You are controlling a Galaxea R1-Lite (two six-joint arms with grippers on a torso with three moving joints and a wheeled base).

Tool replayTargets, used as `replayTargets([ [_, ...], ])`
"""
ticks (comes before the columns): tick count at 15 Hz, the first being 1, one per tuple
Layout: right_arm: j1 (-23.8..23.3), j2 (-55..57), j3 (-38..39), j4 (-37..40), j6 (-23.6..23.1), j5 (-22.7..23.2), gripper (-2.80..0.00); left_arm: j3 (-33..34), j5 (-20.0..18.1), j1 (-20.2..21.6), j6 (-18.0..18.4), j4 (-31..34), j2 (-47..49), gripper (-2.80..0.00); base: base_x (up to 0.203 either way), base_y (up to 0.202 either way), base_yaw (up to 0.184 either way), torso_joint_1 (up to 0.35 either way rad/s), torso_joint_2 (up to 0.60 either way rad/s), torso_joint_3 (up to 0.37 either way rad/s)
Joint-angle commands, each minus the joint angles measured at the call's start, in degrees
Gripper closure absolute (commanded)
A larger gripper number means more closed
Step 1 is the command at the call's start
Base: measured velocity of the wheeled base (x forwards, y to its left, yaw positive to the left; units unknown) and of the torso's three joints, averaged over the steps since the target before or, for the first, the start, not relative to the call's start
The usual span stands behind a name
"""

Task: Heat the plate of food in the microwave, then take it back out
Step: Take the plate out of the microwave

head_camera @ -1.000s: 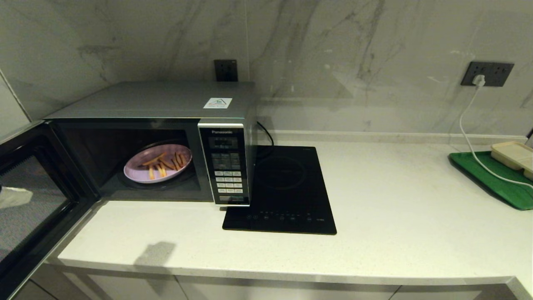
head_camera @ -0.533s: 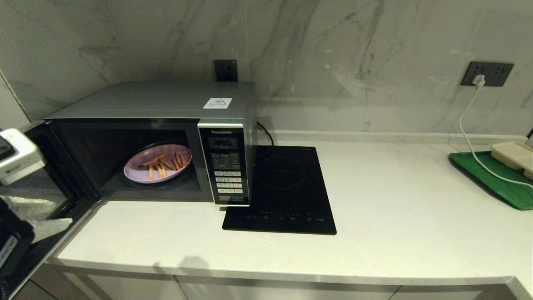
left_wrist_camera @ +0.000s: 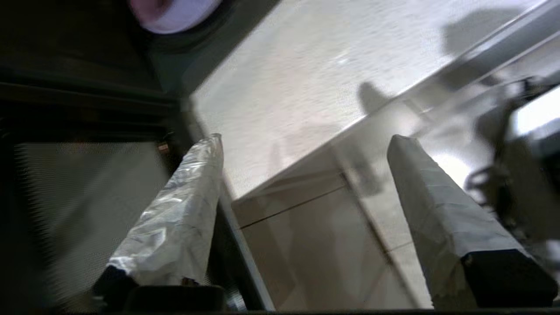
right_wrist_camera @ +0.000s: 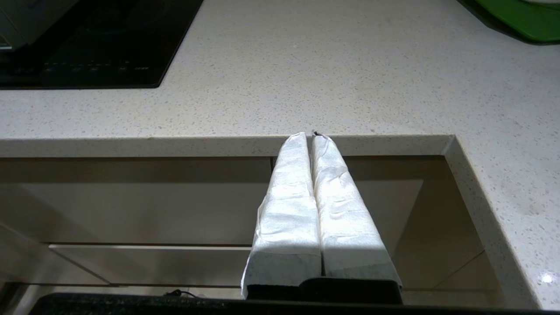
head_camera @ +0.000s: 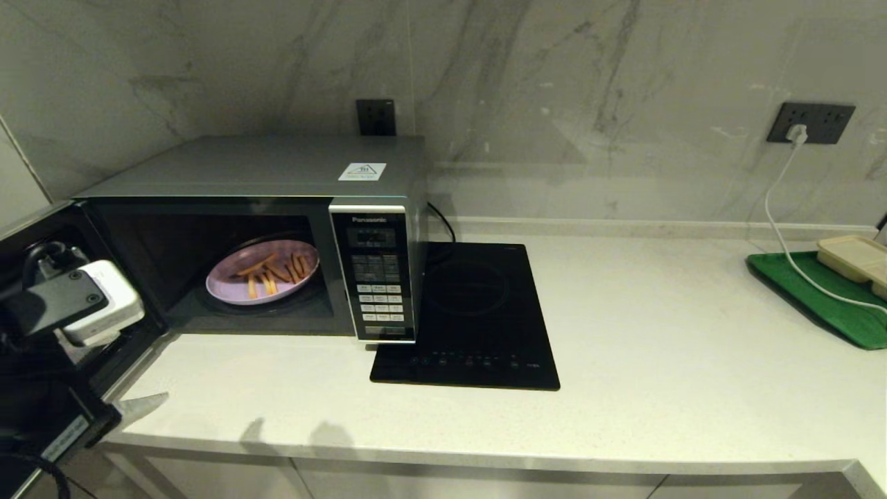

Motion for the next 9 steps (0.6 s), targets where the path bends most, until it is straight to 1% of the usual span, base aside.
replayTargets([
  [1,0.01,0.05,-0.01,0.06,0.02,-0.04,0.0,1.9,-6.69,0.11,-9.15,0.11,2.7,-2.8,0.0,0.0,0.0,0.0,0.0,0.0],
  [2,-0.02,0.05,-0.01,0.06,0.02,-0.04,0.0,2.59,-10.58,-0.01,-16.95,0.38,2.93,-2.8,0.0,0.0,0.0,0.0,0.0,0.0],
  [3,0.01,0.05,-0.01,0.06,0.02,-0.04,0.0,2.84,-13.64,-0.37,-27.29,0.64,3.0,-2.8,0.0,0.0,0.0,0.0,0.0,0.0],
  [4,0.01,0.05,-0.01,0.06,0.02,-0.04,0.0,2.87,-15.57,-1.12,-39.15,0.57,3.0,-2.8,0.0,0.0,0.0,0.0,0.0,0.0],
  [5,0.01,0.05,-0.01,0.06,0.02,-0.04,0.0,2.83,-16.84,-2.09,-53.37,-0.15,2.87,-2.8,0.0,0.0,0.0,0.0,0.0,0.0],
  [7,0.01,0.05,-0.01,0.06,0.02,-0.04,0.0,2.93,-17.5,-3.53,-78.55,-4.86,1.44,-2.8,0.0,0.0,0.0,0.0,0.0,0.0],
  [8,-0.07,0.05,-0.01,0.06,0.02,-0.04,0.0,2.91,-16.94,-4.15,-89.74,-8.03,0.07,-2.8,0.0,0.0,0.0,0.0,0.0,0.0],
  [9,0.01,0.05,-0.01,0.06,0.02,-0.04,0.0,2.73,-15.68,-4.58,-98.87,-10.62,-0.76,-2.8,0.0,0.0,0.0,0.0,0.0,0.0],
])
